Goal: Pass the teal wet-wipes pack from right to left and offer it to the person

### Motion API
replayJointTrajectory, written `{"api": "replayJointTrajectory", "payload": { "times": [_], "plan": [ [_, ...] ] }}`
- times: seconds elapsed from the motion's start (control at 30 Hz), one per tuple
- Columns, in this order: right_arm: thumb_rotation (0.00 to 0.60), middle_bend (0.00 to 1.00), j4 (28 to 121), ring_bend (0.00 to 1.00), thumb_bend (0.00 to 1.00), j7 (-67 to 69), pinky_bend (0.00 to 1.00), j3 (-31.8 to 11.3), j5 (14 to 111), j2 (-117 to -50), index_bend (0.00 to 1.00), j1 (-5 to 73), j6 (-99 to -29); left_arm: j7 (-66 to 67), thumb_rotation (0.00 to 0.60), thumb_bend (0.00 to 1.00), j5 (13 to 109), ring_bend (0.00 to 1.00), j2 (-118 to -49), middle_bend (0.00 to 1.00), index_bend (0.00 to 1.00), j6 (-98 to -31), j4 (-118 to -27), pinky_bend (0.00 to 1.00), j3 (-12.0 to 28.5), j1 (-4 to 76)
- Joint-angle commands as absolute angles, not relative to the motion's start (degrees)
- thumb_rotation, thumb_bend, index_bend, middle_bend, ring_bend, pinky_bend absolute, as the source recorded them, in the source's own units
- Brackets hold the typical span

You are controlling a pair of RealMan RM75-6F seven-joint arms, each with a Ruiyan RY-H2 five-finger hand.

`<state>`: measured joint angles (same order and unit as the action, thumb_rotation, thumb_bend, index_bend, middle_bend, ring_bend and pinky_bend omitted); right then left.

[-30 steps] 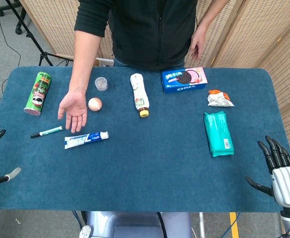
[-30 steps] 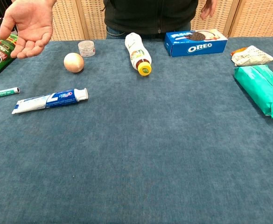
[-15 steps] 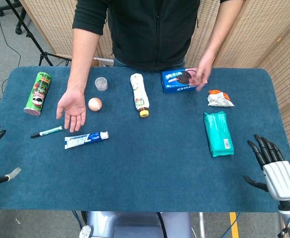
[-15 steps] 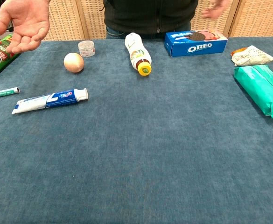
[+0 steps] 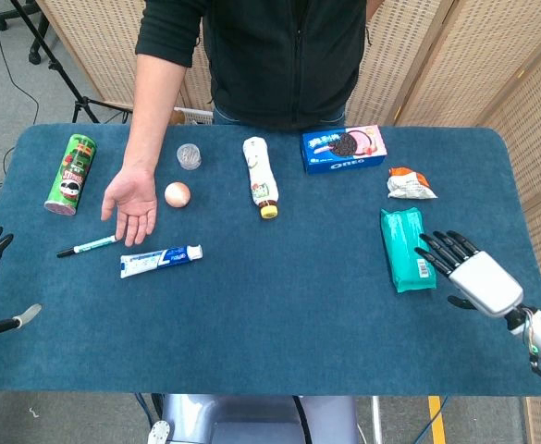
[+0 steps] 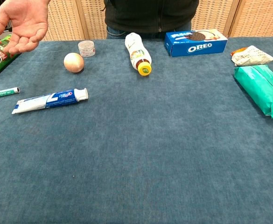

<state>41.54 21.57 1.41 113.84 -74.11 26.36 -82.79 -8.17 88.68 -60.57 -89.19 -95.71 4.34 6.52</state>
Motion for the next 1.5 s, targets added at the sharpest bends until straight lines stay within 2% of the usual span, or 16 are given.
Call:
{"api": "replayJointTrajectory", "payload": {
  "times": [0.03,0.37,0.7,0.77,0.87,0.9,0.97,1.03,1.1,1.23,1.5],
  "plan": [
    [0.600,0.00,30.3,0.00,0.00,23.8,0.11,5.9,119.8,-79.7,0.01,32.7,-82.0,-7.7,0.600,0.00,88.2,0.00,-61.0,0.00,0.02,-88.3,-95.4,0.00,4.4,6.9],
    [0.600,0.00,13.0,0.00,0.00,27.6,0.11,12.0,123.4,-88.3,0.03,39.0,-80.0,-4.0,0.600,0.00,86.4,0.00,-62.8,0.00,0.02,-85.9,-95.2,0.00,4.6,7.9],
    [0.600,0.00,6.9,0.00,0.00,28.4,0.11,15.6,123.2,-92.8,0.07,41.3,-73.7,-0.2,0.600,0.00,82.8,0.00,-65.1,0.00,0.02,-82.2,-94.4,0.00,5.3,9.6],
    [0.600,0.00,6.0,0.00,0.00,28.0,0.11,16.2,122.9,-93.7,0.09,42.0,-71.8,0.4,0.600,0.00,81.8,0.00,-65.5,0.00,0.02,-81.5,-94.1,0.00,5.5,9.9],
    [0.600,0.04,5.7,0.00,0.00,28.0,0.11,16.8,122.2,-94.4,0.21,42.3,-70.8,1.0,0.600,0.00,80.8,0.00,-66.0,0.00,0.02,-80.8,-93.9,0.00,5.8,10.1],
    [0.600,0.09,5.6,0.00,0.07,28.0,0.13,17.0,122.1,-94.5,0.28,42.3,-71.0,1.1,0.600,0.00,80.6,0.00,-66.1,0.00,0.02,-80.6,-93.9,0.00,5.8,10.2],
    [0.600,0.21,5.6,0.06,0.35,28.1,0.22,17.6,122.1,-94.8,0.39,42.2,-71.3,1.3,0.600,0.00,80.3,0.00,-66.2,0.00,0.02,-80.3,-93.9,0.00,5.9,10.4],
    [0.600,0.35,5.5,0.19,0.79,28.5,0.38,18.2,121.9,-95.0,0.50,42.0,-71.8,1.5,0.600,0.00,80.1,0.00,-66.4,0.00,0.02,-79.9,-93.9,0.00,5.8,10.6],
    [0.600,0.44,5.2,0.29,0.98,28.4,0.49,18.2,121.3,-95.3,0.58,41.7,-72.5,1.5,0.600,0.00,79.9,0.00,-66.4,0.00,0.02,-79.5,-93.9,0.00,5.8,10.7],
    [0.600,0.55,4.9,0.39,1.00,27.7,0.64,18.0,119.9,-95.5,0.67,41.1,-74.6,1.5,0.600,0.00,79.6,0.00,-66.4,0.00,0.02,-79.3,-93.9,0.00,5.9,10.8],
    [0.600,0.58,4.9,0.43,1.00,26.0,0.68,17.2,117.4,-94.3,0.69,40.5,-80.4,1.4,0.600,0.00,80.3,0.00,-66.1,0.00,0.02,-79.2,-93.9,0.00,5.5,10.9]
  ]
}}
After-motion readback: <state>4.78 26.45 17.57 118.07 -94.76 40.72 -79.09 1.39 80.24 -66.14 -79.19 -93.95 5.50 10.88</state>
